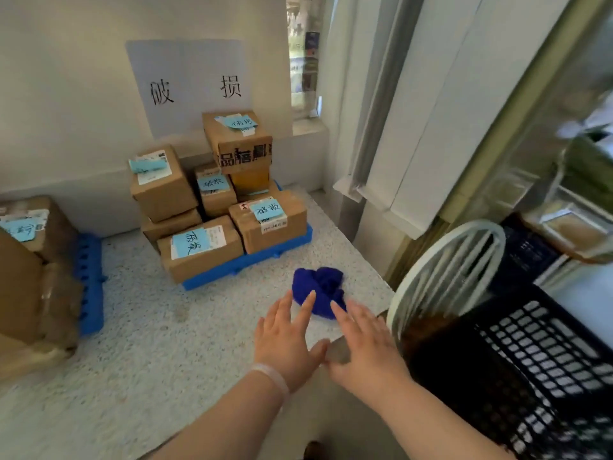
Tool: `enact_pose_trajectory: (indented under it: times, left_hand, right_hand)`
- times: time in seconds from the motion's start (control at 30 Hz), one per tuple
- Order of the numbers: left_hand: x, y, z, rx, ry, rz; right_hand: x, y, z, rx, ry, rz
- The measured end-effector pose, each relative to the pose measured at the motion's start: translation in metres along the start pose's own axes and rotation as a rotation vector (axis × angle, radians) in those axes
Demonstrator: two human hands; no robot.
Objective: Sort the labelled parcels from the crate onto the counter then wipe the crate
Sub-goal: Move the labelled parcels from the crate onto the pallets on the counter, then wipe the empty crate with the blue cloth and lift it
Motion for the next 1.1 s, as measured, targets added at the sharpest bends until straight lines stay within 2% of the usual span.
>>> enact_pose_trajectory:
  times: [0.23, 0.5, 0.77, 0.87, 1.1]
  left_hand:
    - [-0.029, 0.021, 0.102, -0.145, -0.001, -0.010]
    - [-0.097, 0.036, 0.222, -0.171, 0.062, -0.100]
    - [-0.199, 0.053, 0.320, 0.061, 0.209, -0.186]
    - [-0.216, 0.063, 0.325, 0.158, 0.228, -0.179]
    - [-0.234, 0.060, 0.314, 0.264, 0.161, -0.190]
  right_hand:
    - [0.030, 0.075, 0.103, -0.184, -0.026, 0.114]
    - [0.050, 0.136, 0.233, -0.264, -0.062, 0.098]
    - [0.065, 0.173, 0.395, -0.293, -0.020, -0.008]
    - [0.055, 0.169, 0.418, -0.246, -0.010, -0.078]
    - [0.037, 0.129, 0.445, -0.175, 0.041, -0.158]
Point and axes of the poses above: each hand's wrist, its own y-axis away from the middle knuckle, its own x-axis out of the back of the hand, z = x × y, the point moved 10 cm from there along -y, towards the middle knuckle, and after that the axes turned 3 degrees about -x, right-handed, at the moved point
